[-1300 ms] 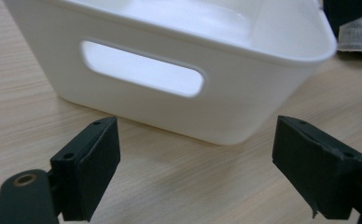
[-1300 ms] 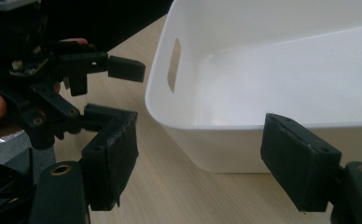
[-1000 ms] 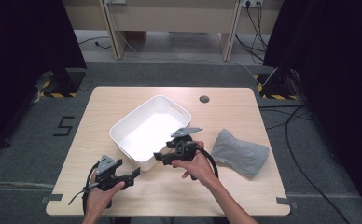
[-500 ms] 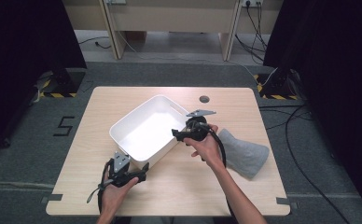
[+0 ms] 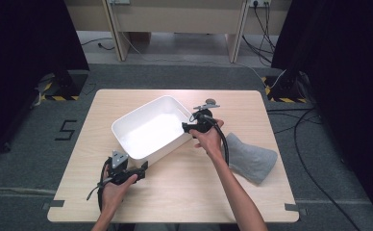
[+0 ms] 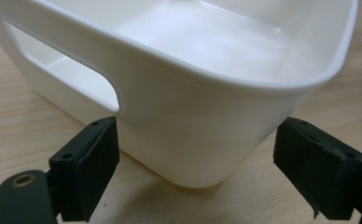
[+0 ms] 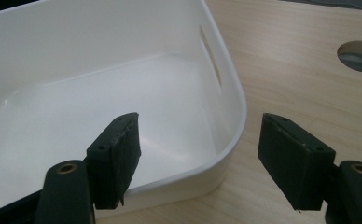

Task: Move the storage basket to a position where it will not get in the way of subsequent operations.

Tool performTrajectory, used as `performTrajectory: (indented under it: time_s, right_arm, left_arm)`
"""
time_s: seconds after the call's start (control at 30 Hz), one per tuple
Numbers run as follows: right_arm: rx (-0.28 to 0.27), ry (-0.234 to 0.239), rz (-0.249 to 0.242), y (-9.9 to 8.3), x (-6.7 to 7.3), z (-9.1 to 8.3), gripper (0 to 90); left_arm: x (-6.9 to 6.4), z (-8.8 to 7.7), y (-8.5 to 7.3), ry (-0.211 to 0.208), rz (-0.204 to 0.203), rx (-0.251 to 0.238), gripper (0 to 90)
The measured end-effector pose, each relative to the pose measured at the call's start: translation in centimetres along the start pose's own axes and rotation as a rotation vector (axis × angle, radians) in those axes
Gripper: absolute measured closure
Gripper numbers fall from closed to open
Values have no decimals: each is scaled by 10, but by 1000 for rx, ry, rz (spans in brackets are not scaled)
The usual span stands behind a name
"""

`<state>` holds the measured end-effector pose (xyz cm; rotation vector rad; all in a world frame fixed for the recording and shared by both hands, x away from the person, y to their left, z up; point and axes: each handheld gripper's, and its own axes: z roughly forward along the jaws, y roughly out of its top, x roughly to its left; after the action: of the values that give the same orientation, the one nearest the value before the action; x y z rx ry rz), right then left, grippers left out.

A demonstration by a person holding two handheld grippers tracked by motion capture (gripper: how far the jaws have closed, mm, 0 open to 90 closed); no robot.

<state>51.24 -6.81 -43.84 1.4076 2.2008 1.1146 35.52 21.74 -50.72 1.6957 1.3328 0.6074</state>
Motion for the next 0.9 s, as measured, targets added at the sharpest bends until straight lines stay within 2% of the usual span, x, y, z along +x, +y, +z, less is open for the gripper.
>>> performTrajectory:
  time_s: [0.1, 0.13, 0.2, 0.27, 0.4, 0.47, 0.53, 0.57, 0.6, 0.77, 0.9]
  right_arm:
    - [22, -45, -11, 0, -6, 8, 336]
    - [22, -45, -11, 0, -6, 8, 336]
    - [22, -16, 15, -1, -7, 10, 356]
    - [17, 2, 13, -3, -6, 9, 387]
    - [25, 8, -44, -7, 0, 2, 408]
    - [55, 13, -56, -9, 2, -3, 408]
    - [82, -7, -77, -11, 3, -8, 409]
    - [90, -13, -92, -13, 2, -10, 404]
    - [98, -15, -84, -15, 3, -12, 394]
    - [82, 11, -83, -24, 2, -21, 369]
    - [15, 39, -75, -28, 1, -37, 330]
  left_arm:
    - [3, 2, 2, 2, -5, 0, 144]
    - [4, 3, 3, 3, -9, -5, 144]
    - [8, 3, 5, 9, -11, -7, 147]
    - [11, 4, 8, 14, -18, -11, 147]
    - [18, 8, 14, 26, -31, -18, 157]
    - [21, 10, 18, 40, -21, -17, 174]
    - [23, 13, 23, 57, 1, -12, 214]
    - [23, 13, 25, 59, -1, -12, 214]
    - [25, 15, 28, 58, -5, -13, 215]
    - [28, 20, 36, 51, -13, -12, 244]
    - [26, 22, 37, 43, -2, -5, 241]
